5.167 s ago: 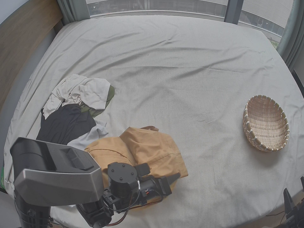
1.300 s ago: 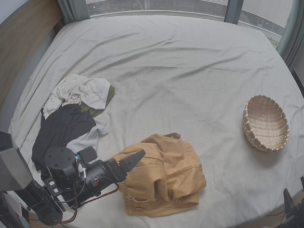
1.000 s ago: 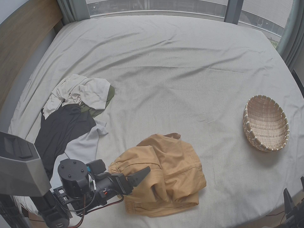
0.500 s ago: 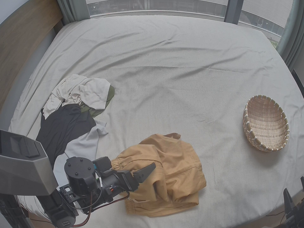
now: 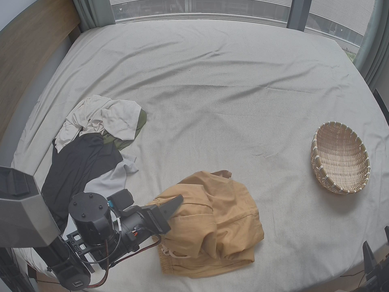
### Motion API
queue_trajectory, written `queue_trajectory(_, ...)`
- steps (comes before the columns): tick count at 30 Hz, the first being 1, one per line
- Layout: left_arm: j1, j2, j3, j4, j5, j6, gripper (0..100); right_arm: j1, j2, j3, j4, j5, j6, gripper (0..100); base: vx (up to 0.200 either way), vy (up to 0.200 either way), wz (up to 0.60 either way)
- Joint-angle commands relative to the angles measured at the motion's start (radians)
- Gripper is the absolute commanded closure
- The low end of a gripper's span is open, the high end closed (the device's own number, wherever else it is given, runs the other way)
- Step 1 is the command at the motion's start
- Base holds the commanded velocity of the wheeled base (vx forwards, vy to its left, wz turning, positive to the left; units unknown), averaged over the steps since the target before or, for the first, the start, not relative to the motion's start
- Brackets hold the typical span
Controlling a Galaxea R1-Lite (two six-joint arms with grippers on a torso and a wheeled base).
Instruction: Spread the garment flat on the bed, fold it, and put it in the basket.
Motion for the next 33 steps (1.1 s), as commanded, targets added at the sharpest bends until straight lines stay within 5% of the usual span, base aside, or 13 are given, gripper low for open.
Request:
queue_trajectory(1, -0.005, -0.009, -0.001, -0.003, 0.002, 0.001, 100, 0.0, -0.015, 0.018, 0.0, 0.0, 0.0, 0, 0.0, 0.0, 0.0)
queue_trajectory(8, 0.004, -0.006, -0.018, -0.003, -0.001, 0.003, 100, 0.0, -0.015, 0.018, 0.0, 0.0, 0.0, 0, 0.0, 0.0, 0.0)
queue_trajectory(9, 0.003, -0.006, -0.018, -0.003, -0.002, 0.003, 0, 0.0, -0.015, 0.018, 0.0, 0.0, 0.0, 0, 0.0, 0.0, 0.0)
queue_trajectory(28, -0.066, -0.023, 0.103, -0.003, 0.021, 0.001, 0, 0.0, -0.015, 0.018, 0.0, 0.0, 0.0, 0, 0.0, 0.0, 0.0)
queue_trajectory(29, -0.066, -0.023, 0.103, -0.003, 0.027, 0.001, 100, 0.0, -0.015, 0.018, 0.0, 0.0, 0.0, 0, 0.0, 0.0, 0.0)
queue_trajectory(33, -0.065, -0.023, 0.1, -0.003, 0.033, 0.003, 100, 0.0, -0.015, 0.018, 0.0, 0.0, 0.0, 0, 0.0, 0.0, 0.0)
